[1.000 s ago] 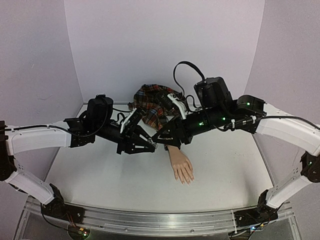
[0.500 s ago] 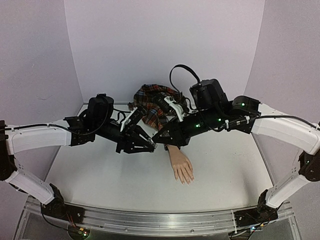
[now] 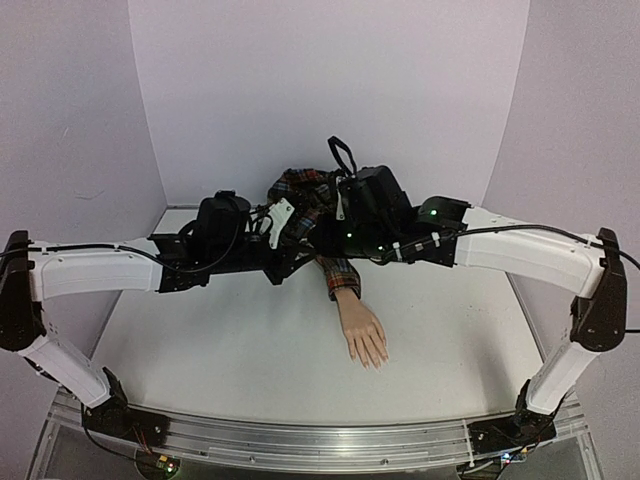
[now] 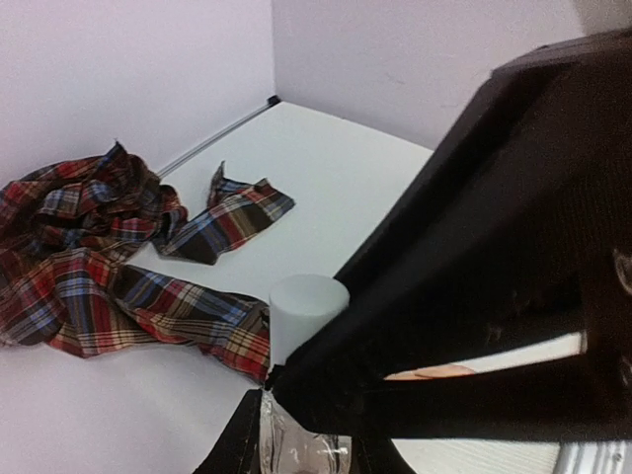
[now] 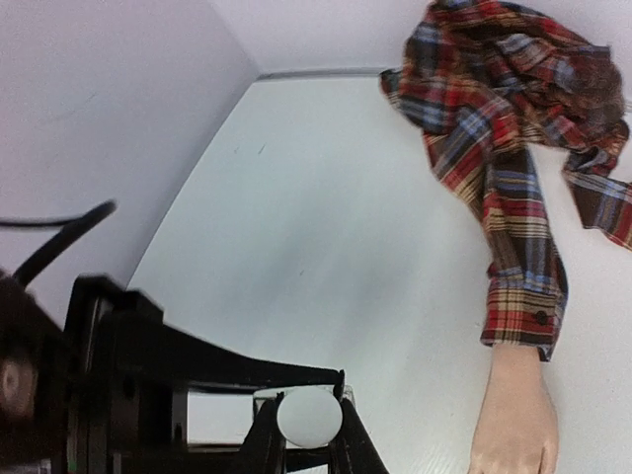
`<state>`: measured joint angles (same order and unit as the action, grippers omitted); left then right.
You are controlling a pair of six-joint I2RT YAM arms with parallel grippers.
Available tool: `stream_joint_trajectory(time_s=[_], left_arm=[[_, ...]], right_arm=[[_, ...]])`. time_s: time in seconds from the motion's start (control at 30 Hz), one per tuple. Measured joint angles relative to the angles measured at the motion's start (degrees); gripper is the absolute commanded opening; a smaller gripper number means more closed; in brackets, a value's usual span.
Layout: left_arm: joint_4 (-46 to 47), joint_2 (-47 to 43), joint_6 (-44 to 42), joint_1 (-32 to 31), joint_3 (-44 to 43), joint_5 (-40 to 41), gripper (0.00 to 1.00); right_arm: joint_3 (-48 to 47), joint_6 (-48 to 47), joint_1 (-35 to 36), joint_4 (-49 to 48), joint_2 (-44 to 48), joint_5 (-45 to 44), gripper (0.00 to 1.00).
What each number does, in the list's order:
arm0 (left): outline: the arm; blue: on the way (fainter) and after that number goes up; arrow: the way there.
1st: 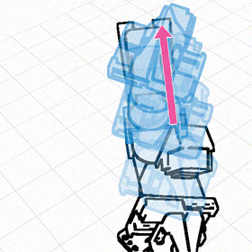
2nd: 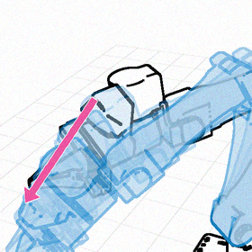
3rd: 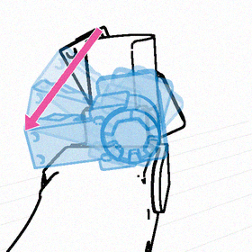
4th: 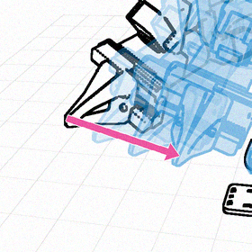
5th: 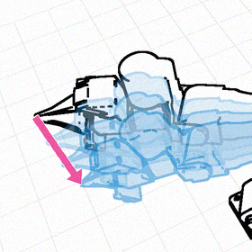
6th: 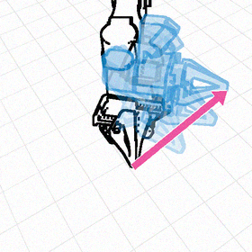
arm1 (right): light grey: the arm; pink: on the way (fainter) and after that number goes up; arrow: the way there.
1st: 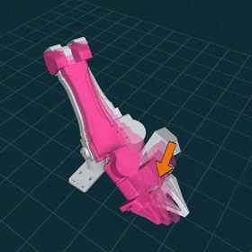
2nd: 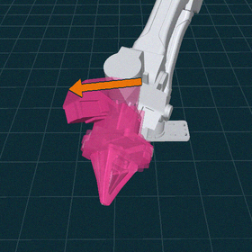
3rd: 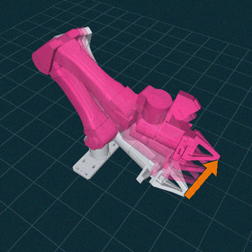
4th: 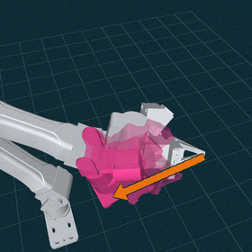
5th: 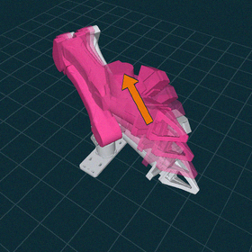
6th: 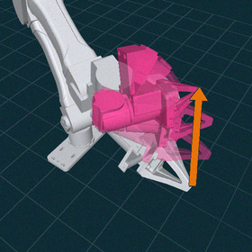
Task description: Paint the nails
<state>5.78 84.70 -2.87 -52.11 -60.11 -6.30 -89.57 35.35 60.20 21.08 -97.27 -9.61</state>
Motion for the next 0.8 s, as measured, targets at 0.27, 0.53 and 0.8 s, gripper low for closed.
stream_joint_trajectory(time_s=[0.27,0.53,0.8], left_arm=[[3.8,0.2,-1.7,-1.7,1.7,5.5,0.0],[6.5,-5.0,-2.9,-1.0,7.3,-1.8,0.0],[6.3,-9.2,-3.8,-0.2,8.1,-19.6,0.0]], right_arm=[[-1.5,3.7,2.0,1.0,-1.5,-7.4,0.0],[-0.7,-2.5,2.5,2.9,1.4,-2.0,0.57],[4.2,-12.7,0.2,3.7,13.0,13.1,0.55]])
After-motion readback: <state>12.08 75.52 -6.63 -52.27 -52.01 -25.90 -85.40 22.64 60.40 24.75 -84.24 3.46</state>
